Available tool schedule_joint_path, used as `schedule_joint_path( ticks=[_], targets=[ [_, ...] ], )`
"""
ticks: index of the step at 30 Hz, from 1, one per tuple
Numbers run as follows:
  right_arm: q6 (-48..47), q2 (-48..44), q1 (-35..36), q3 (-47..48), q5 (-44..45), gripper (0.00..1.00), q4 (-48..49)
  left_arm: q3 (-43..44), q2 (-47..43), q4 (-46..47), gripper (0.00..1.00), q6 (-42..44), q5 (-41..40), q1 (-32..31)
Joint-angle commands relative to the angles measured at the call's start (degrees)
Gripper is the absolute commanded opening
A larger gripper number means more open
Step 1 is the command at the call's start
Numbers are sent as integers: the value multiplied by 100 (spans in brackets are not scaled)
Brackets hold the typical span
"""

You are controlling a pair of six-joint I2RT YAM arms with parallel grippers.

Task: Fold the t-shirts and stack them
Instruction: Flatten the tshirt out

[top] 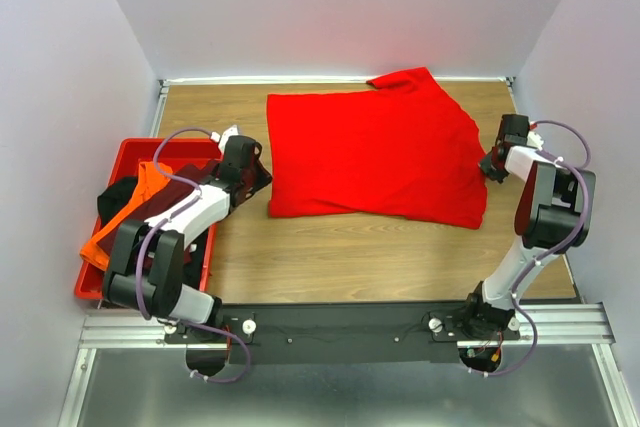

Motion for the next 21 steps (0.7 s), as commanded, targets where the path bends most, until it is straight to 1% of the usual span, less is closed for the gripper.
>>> schedule_joint_path(
  ticks=[1,2,3,4,5,8,9,11,13,18,21],
  targets=[
    [70,-436,88,-308,-592,21,-131,272,200,-176,26,-89,-223,-207],
    [70,-550,114,-371,-653,26,-123,325,253,-211,26,-106,-276,-251],
    [61,-786,210,-441,-688,34,-105,395,384,-264,26,-159,-363,-321],
    [61,-902,255,-494,-697,35,-96,509,472,-369,26,-185,-408,-383],
    [53,-1007,316,-608,-724,40,-88,580,551,-448,26,-229,-547,-505],
    [9,-1447,632,-731,-750,41,-79,817,990,-650,26,-334,-724,-699],
    [0,-1630,816,-810,-759,47,-87,861,1070,-686,27,-344,-777,-743],
    [-27,-1816,984,-881,-759,48,-87,993,1193,-800,26,-379,-882,-831],
    [-27,-2009,1203,-1030,-820,54,-79,1055,1316,-879,26,-414,-970,-971],
    [-70,-2580,1635,-1347,-1005,55,-70,1038,1264,-1081,27,-528,-1172,-1218],
    [-62,-2696,1872,-1487,-1075,55,-61,950,1272,-1134,28,-581,-1208,-1350]
  ],
)
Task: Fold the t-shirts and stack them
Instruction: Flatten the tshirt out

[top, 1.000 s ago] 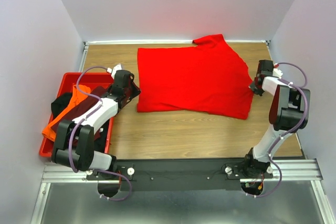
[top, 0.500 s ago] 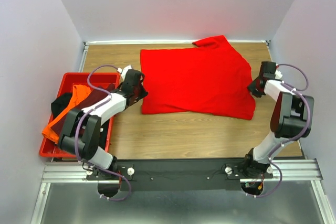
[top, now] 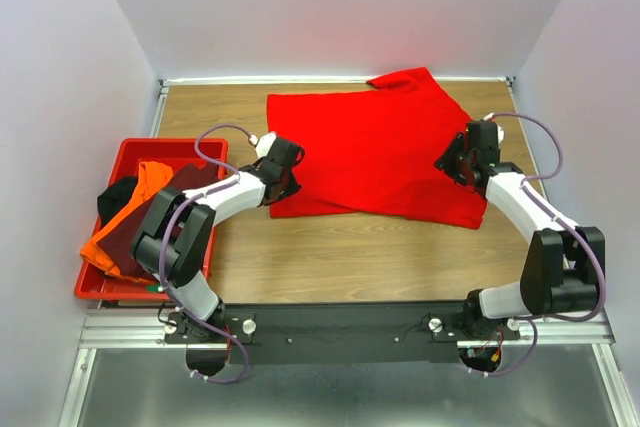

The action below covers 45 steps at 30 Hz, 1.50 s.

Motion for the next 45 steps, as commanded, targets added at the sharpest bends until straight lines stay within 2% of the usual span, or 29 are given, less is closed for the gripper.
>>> schedule_joint_path(
  ticks=[1,13,26,33,41,45],
  targets=[
    [-38,-221,290,-237,-262,55,-26,-47,-34,-232,28,-159,-364,-174],
    [-196,-231,606,-457,-394,55,36,-47,106,-170,30,78,-180,-596],
    [-398,77,1327,-273,-394,55,88,-407,-8,93,24,218,189,-904],
    [-538,814,2065,271,-333,55,264,-864,-219,234,21,149,207,-966],
    [-793,2001,3278,1308,-17,56,334,-1084,-816,269,20,166,67,-992],
    [-969,2493,3682,1756,150,56,370,-970,-1185,-64,26,52,-310,-957]
  ],
)
